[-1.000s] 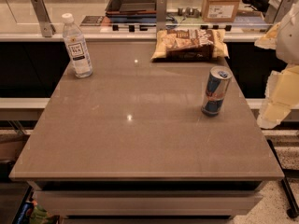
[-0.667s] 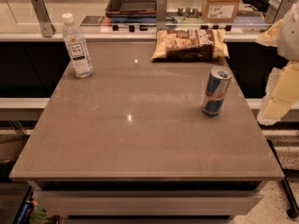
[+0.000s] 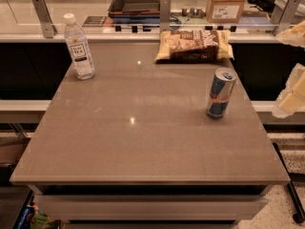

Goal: Move redbull can near blue plastic bottle

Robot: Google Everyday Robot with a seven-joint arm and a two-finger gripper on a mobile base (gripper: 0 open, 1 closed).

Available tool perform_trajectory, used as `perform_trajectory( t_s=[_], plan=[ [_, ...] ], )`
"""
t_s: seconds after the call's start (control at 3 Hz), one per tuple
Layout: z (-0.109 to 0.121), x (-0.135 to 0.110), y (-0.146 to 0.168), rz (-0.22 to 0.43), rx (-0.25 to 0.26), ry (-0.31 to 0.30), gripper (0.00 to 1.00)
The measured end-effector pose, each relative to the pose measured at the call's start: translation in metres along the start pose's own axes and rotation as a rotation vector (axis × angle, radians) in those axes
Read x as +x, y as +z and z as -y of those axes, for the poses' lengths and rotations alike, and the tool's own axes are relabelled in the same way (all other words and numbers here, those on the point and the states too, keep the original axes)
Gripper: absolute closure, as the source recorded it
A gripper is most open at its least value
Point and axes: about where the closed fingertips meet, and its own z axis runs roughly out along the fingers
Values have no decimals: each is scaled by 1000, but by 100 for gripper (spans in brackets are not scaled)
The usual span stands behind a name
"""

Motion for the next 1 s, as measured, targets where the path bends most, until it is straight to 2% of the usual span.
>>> perform_trajectory(
  t_s=[0.33,1.0],
  plan=[
    [12,9,19,145,-12,36,0],
    [24,1,65,472,-37,67,0]
  ],
)
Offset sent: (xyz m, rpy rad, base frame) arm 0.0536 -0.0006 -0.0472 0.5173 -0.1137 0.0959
